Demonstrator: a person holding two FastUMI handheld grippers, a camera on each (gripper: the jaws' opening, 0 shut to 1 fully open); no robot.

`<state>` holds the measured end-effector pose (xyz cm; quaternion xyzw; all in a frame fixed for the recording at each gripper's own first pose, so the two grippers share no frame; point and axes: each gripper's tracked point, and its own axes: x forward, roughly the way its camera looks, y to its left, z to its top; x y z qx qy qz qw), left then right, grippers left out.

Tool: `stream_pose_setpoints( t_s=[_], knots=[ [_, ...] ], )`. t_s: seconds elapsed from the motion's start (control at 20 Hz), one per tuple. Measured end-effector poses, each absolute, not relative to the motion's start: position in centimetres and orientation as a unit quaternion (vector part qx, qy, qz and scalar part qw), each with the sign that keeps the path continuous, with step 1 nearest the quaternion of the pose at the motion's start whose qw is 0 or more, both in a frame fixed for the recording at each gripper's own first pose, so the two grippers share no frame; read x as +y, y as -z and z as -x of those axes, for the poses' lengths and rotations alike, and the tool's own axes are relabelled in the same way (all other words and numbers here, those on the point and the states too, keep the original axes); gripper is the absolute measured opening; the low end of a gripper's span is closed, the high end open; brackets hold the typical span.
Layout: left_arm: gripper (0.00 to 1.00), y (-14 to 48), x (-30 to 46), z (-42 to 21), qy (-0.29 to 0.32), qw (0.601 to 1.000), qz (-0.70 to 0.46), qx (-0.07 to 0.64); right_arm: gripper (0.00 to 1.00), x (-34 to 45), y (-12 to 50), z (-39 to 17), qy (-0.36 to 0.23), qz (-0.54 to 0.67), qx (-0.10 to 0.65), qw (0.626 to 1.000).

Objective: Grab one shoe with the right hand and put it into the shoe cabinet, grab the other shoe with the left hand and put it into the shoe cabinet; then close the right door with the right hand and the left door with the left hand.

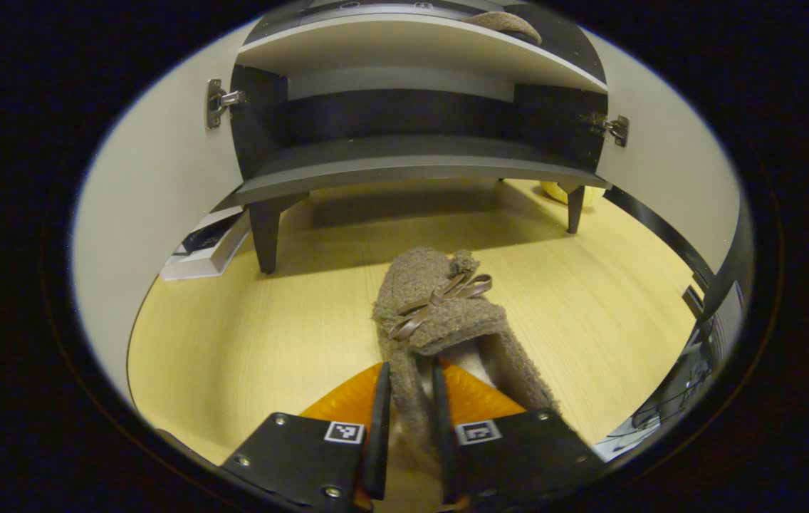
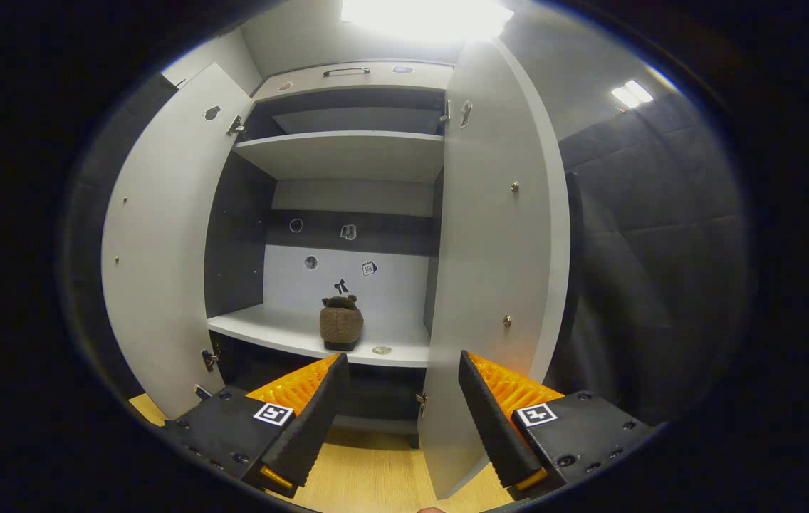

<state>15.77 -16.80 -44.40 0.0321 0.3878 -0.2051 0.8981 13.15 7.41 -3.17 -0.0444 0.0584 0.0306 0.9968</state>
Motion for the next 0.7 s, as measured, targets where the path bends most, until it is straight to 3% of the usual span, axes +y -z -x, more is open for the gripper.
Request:
stream_pose_setpoints(
  t_s=[0.05,0.1,0.15,0.2,0.7],
  knots=[
    [0.21,44.3,-16.5,-15.9,0.193,0.902,-0.037,0.385,0.98,7.6,3.3,-13.1,-0.034,0.042,0.062,0.997],
    [0.08,44.0,-16.7,-16.0,0.19,0.906,-0.033,0.378,0.98,7.7,3.4,-13.0,-0.036,0.041,0.066,0.996],
    [0.08,43.9,-16.4,-16.2,0.183,0.908,-0.033,0.377,0.98,7.7,3.5,-12.8,-0.039,0.04,0.069,0.996],
    [0.02,43.6,-16.6,-15.9,0.183,0.908,-0.028,0.376,0.98,7.8,3.6,-12.7,-0.041,0.041,0.071,0.996],
    [0.01,37.7,-16.0,-15.7,0.168,0.929,-0.009,0.33,0.98,8.9,2.6,-11.1,-0.077,0.042,0.063,0.994]
  ],
)
